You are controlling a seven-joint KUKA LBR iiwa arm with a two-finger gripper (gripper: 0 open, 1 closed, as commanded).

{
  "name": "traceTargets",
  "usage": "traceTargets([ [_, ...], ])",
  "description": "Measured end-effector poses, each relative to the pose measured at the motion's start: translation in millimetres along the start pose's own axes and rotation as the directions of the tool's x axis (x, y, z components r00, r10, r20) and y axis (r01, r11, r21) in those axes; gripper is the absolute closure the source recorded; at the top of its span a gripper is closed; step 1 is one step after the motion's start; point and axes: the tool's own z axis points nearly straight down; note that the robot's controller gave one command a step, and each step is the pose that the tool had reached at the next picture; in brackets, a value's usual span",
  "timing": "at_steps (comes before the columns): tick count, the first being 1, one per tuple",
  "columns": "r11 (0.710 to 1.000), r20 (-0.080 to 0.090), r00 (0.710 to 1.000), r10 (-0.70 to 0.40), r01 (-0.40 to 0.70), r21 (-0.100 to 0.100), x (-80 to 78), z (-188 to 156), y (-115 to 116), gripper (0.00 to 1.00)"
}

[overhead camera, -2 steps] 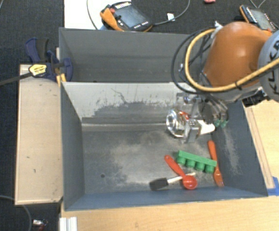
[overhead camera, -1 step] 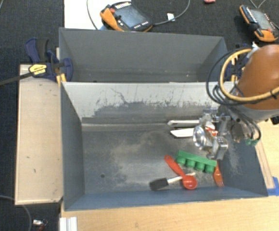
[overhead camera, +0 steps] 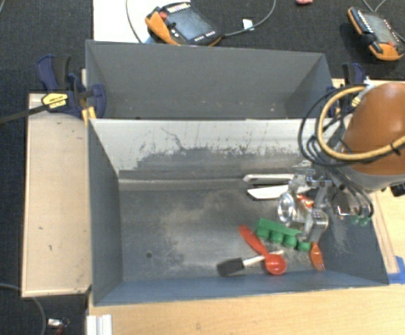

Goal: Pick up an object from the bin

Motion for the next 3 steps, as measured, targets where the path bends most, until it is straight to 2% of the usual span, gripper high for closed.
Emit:
traceTargets([
  [1, 0.955, 0.003, 0.955, 0.297, -0.297, 0.002, -15.6, -24.2, 55.5, 0.00],
  [2, 0.958, -0.004, 0.958, 0.288, -0.288, 0.004, 3.2, 13.2, 46.7, 0.00],
  [3, 0.993, 0.013, 0.993, 0.117, -0.117, 0.001, -14.6, 18.5, 27.7, 0.00],
])
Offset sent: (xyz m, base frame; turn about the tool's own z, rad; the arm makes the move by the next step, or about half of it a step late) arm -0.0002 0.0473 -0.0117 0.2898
